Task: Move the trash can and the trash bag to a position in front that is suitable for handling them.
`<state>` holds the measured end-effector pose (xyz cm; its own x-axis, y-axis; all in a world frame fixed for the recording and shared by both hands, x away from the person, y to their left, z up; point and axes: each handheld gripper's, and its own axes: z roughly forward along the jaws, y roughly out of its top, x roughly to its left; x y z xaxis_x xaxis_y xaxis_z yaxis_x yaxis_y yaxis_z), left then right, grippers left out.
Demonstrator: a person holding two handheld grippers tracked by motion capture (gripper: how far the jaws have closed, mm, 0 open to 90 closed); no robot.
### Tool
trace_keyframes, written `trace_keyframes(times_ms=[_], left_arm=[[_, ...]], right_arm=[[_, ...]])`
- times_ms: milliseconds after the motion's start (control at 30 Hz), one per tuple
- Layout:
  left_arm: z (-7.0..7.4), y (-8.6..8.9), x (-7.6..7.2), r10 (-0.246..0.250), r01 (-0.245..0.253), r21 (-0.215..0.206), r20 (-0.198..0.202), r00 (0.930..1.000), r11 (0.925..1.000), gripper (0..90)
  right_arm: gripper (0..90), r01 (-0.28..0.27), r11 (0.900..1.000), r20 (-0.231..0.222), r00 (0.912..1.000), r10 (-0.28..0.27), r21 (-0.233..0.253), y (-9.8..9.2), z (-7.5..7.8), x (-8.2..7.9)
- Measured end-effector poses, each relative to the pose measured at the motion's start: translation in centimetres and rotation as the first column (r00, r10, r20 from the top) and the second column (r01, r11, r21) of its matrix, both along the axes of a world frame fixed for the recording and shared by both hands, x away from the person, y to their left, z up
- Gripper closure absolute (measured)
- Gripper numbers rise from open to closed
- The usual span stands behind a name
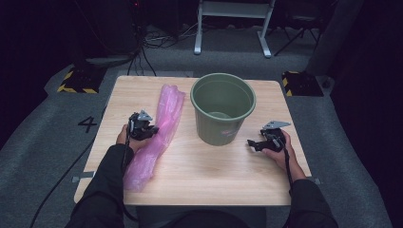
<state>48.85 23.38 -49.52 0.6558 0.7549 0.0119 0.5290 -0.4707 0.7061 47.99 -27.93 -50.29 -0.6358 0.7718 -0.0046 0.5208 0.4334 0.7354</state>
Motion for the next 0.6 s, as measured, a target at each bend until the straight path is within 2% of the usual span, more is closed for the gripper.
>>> trace_keyframes(times_ms=[67, 100, 200, 267, 333, 600], left_arm=[[0.0, 0.0, -0.1, -0.003, 0.003, 0.001, 0.006, 1.0, 1.0, 86.6], [0.2, 0.1, -0.2, -0.008, 0.008, -0.016, 0.018, 0.9998, 0.9998, 87.1], [0.3, 0.0, -0.3, -0.009, 0.01, -0.016, 0.035, 0.9993, 0.9998, 88.5], [0.6, 0.1, -0.6, -0.017, 0.019, -0.033, 0.057, 0.9982, 0.9993, 88.7], [0.7, 0.1, -0.6, -0.023, 0.026, -0.039, 0.059, 0.998, 0.9989, 89.0], [1.7, 0.3, -1.4, -0.04, 0.05, -0.085, 0.111, 0.993, 0.9952, 89.2]], right_arm=[[17.2, 0.0, 1.0, 0.0, 1.0, 0.0, 0.0, 0.0, 0.0, 0.0], [17.2, 0.0, 1.0, 0.0, 1.0, 0.0, 0.0, 0.0, 0.0, 0.0], [17.2, 0.0, 1.0, 0.0, 1.0, 0.0, 0.0, 0.0, 0.0, 0.0], [17.2, -0.001, 1.0, 0.0, 1.0, 0.001, 0.0, 0.0, 0.0, 0.0], [17.2, -0.001, 1.0, 0.0, 1.0, 0.001, 0.0, 0.0, 0.0, 0.0], [17.2, -0.001, 1.0, 0.0, 1.0, 0.001, 0.0, 0.0, 0.0, 0.0]])
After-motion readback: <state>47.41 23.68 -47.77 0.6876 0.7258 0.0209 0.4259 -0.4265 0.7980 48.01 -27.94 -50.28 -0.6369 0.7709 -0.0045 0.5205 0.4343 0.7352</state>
